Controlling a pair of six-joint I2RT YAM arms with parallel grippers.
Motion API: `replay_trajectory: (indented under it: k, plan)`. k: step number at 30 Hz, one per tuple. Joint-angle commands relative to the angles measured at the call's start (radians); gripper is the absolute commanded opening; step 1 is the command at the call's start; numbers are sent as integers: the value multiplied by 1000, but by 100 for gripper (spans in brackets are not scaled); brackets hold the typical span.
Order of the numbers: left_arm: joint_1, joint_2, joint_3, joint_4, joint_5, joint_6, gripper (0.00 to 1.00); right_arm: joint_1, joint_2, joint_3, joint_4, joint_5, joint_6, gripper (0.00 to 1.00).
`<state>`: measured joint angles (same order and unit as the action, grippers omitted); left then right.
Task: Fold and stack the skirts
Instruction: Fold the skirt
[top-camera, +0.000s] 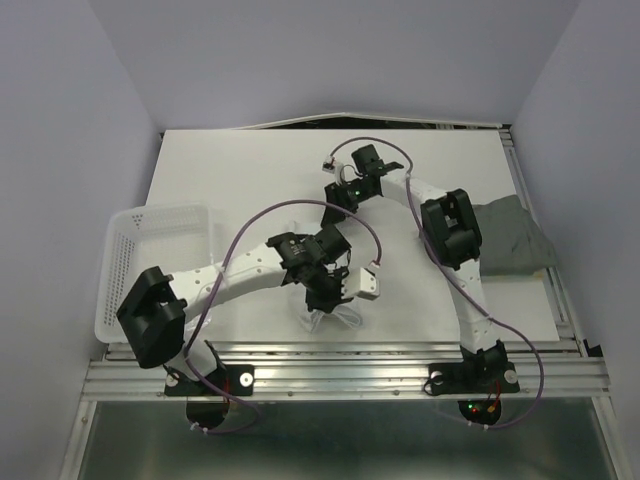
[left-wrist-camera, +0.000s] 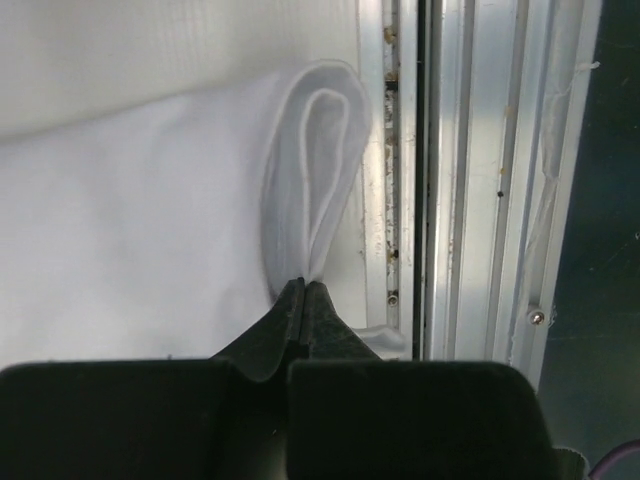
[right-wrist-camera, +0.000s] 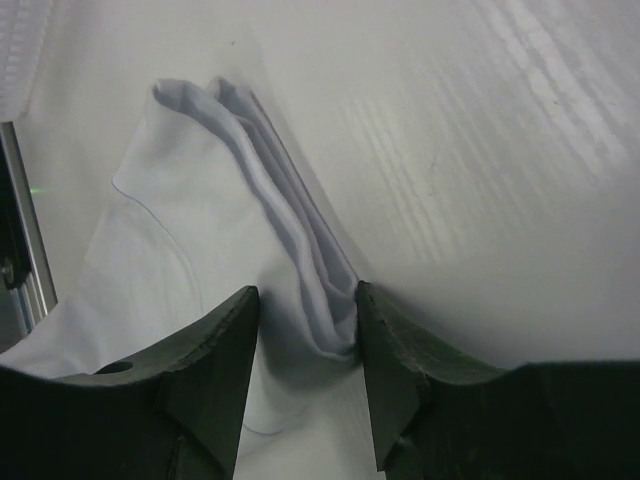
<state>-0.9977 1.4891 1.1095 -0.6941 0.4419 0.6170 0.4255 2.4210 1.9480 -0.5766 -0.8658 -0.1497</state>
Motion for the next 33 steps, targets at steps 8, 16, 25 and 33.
replay_trajectory:
  k: [8,16,25,33]
  plan:
    - [185,49,193,-65,-54,125,0,35,-72,-161,-43,-39,-137,40]
    - [290,120,260,-53,-98,228,0,35,-89,-205,-42,-26,-175,38]
    - [383,206,351,-19,-115,317,0,44,-82,-199,-42,-21,-189,36]
    - [441,269,351,65,-143,391,0,44,-71,-195,-43,-27,-202,35]
